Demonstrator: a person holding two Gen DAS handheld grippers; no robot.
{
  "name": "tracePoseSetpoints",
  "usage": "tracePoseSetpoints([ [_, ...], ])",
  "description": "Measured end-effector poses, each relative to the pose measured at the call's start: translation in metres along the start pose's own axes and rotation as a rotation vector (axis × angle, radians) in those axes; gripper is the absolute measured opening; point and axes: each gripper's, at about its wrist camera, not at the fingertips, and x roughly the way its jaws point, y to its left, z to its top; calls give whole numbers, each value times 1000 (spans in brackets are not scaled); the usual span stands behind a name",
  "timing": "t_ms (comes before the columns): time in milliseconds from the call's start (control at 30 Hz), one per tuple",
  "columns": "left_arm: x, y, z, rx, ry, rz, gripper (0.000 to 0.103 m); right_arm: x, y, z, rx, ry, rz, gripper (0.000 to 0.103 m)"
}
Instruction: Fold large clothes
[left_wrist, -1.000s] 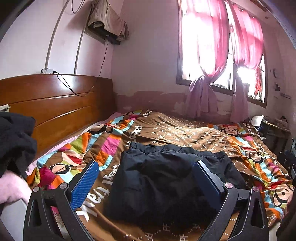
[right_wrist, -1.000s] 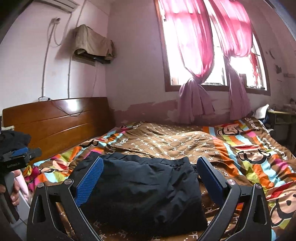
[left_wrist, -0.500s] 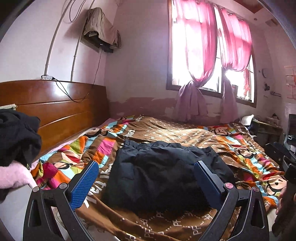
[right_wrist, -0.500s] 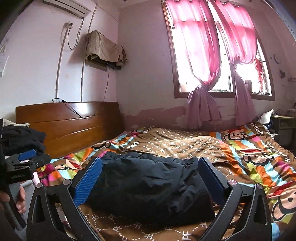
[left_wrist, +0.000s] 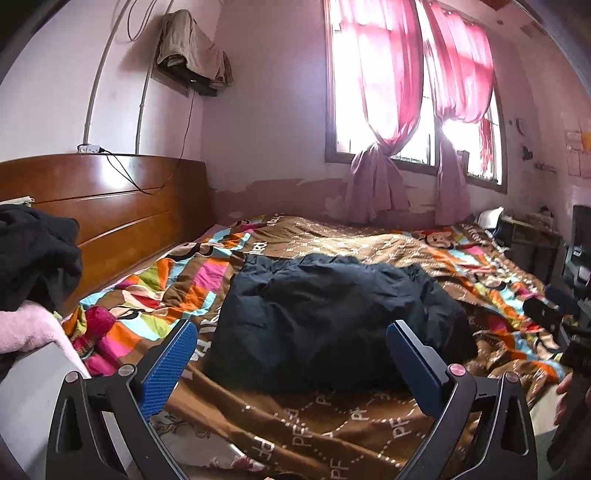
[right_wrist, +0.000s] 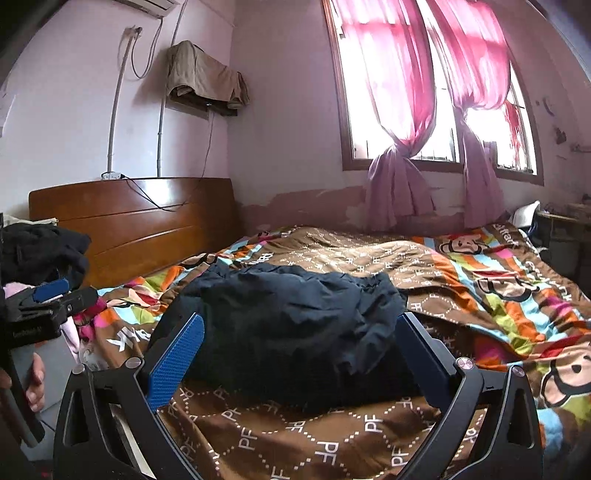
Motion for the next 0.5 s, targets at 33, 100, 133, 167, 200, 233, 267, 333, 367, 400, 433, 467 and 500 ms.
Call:
tracePoseSetpoints([
  [33,-1,-1,-5,3,2,10,103,0,0,-2,3,0,-4,102],
  [100,0,-2,-10,3,8,10,103,0,-1,-5,7,4,-9,102],
  [133,1,-2,-13,2,14,9,103,1,-2,-6,10,9,-10,102],
  [167,3,-3,-16,3,24,7,103,2,-2,-8,13,14,-11,102],
  [200,5,-4,-19,4,37,7,103,3,-2,-10,14,19,-12,102],
  [233,7,-4,-20,6,45,12,103,4,-3,-14,17,25,-15,102],
  [267,8,-4,-22,7,49,16,103,6,-3,-16,19,32,-16,102],
  [333,9,-4,-25,8,55,23,103,10,-2,-22,21,57,-15,102],
  [367,10,-4,-26,8,61,25,103,11,-2,-24,19,66,-13,102],
  [400,12,-4,-27,8,66,27,103,13,-1,-27,18,73,-12,102],
  [433,13,-3,-29,7,73,29,103,14,-1,-28,17,78,-11,102],
  [467,14,-3,-30,6,76,30,103,15,-1,-29,17,82,-9,102],
  [500,14,-2,-31,6,78,31,103,16,-1,-30,16,85,-9,102],
])
